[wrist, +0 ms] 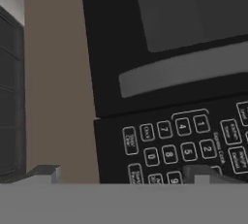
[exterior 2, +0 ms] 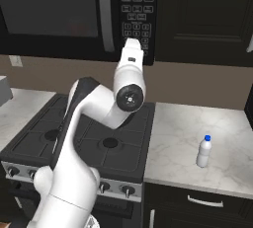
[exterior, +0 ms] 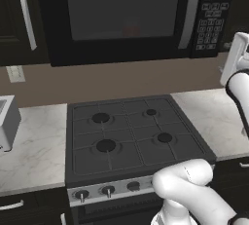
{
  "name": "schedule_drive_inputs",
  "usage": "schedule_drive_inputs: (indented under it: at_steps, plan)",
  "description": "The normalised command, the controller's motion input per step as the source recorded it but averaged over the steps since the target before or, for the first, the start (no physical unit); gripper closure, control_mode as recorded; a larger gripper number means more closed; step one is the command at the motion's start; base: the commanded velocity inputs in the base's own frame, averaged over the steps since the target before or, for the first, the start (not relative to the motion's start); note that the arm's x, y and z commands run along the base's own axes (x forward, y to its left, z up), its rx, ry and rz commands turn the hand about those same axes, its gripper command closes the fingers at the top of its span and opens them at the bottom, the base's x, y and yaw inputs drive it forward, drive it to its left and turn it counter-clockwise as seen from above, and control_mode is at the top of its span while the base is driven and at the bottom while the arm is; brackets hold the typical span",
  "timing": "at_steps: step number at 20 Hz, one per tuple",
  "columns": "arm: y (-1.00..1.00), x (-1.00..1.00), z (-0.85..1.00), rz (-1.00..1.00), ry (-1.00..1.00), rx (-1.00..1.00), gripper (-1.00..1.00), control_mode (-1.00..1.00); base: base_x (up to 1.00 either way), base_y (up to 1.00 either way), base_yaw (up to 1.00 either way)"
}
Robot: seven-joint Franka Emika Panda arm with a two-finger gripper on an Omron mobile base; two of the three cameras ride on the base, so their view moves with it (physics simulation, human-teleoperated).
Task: Place the microwavable item in the microwave. Then, close the microwave door and press the start button.
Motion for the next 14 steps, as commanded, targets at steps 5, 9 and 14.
schedule_drive_inputs:
  at_steps: [5,9,14]
  plan:
    - [0.0,0.35,-0.26,0.02,0.05,0.04,-1.0,-1.0,0.0,0.0,0.0]
    - [-0.02,0.24,-0.13,0.01,0.04,0.04,-1.0,-1.0,0.0,0.0,0.0]
    - [-0.14,0.16,-0.01,0.0,0.06,0.07,-1.0,-1.0,0.0,0.0,0.0]
